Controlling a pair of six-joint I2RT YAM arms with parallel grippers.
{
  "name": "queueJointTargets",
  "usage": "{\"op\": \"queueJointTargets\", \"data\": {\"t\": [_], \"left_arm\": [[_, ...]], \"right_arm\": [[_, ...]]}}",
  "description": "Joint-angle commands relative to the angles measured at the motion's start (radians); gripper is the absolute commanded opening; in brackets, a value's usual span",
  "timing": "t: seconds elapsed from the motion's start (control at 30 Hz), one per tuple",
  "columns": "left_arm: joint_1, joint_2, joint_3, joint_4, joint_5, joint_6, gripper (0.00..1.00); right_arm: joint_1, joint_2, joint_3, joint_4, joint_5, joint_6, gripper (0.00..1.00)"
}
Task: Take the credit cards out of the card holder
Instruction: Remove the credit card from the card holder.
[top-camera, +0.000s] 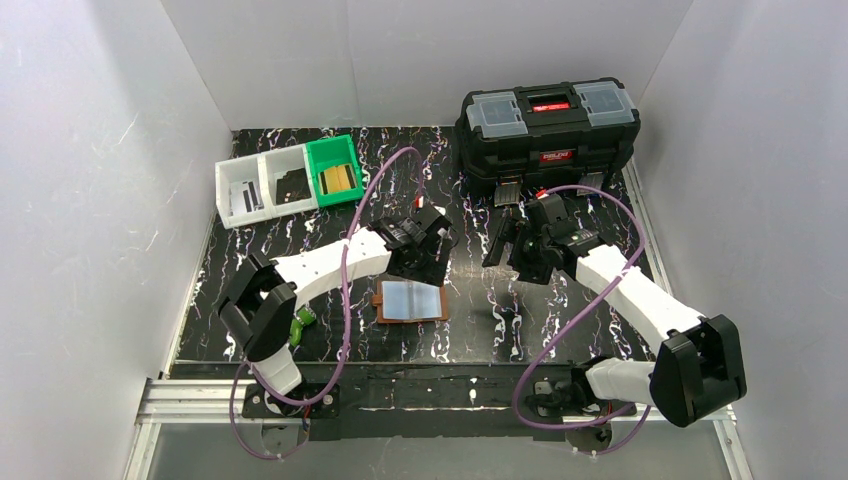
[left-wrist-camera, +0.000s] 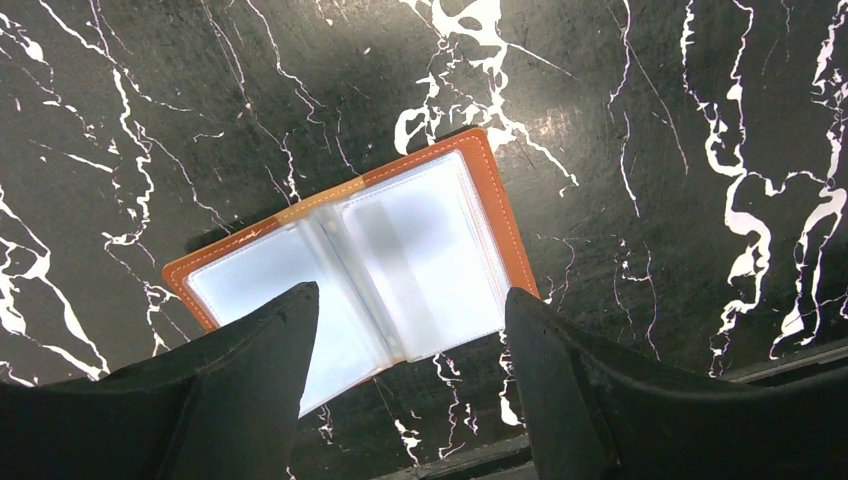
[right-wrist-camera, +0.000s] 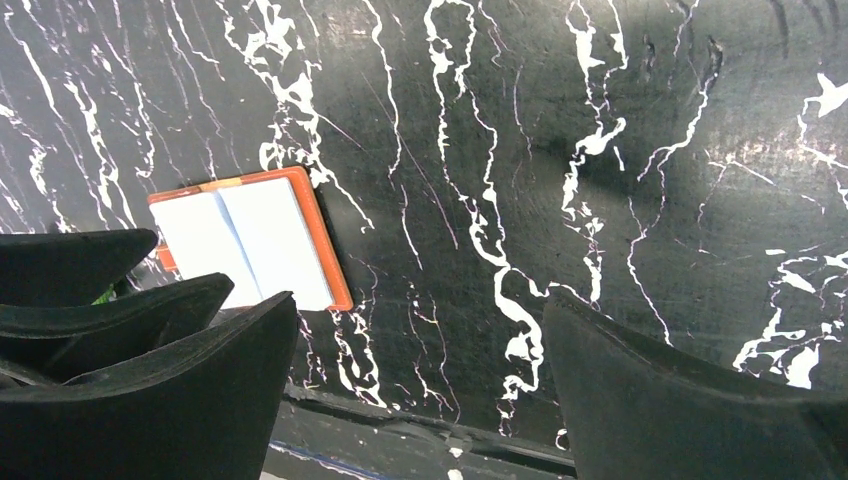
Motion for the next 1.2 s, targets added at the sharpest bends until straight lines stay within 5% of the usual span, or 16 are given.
{"op": "queueJointTargets", "data": {"t": [0.0,0.83,1.0,1.17], "left_arm": [[-0.016,0.013,-0.007,0.005,0.016,-0.017,0.67],[-0.070,0.092,-0.150,0.105,0.028,-0.081,0.56],[-0.070,0.136,-0.152,0.104,0.029,-0.084,0.46],[-0.070,0.163,-0.141,0.104,0.026,-0.079,0.23]], "right_arm": [[-0.005,0.004,-0.008,0.028,0.011,0.013,0.98],[-0.005,0.061,-0.016,0.071,-0.044,0.038,0.98],[-0.005,0.065,-0.010,0.069,-0.041,0.036,0.98],[-0.005,0.064,-0.015,0.070,-0.040,0.038,0.98]]}}
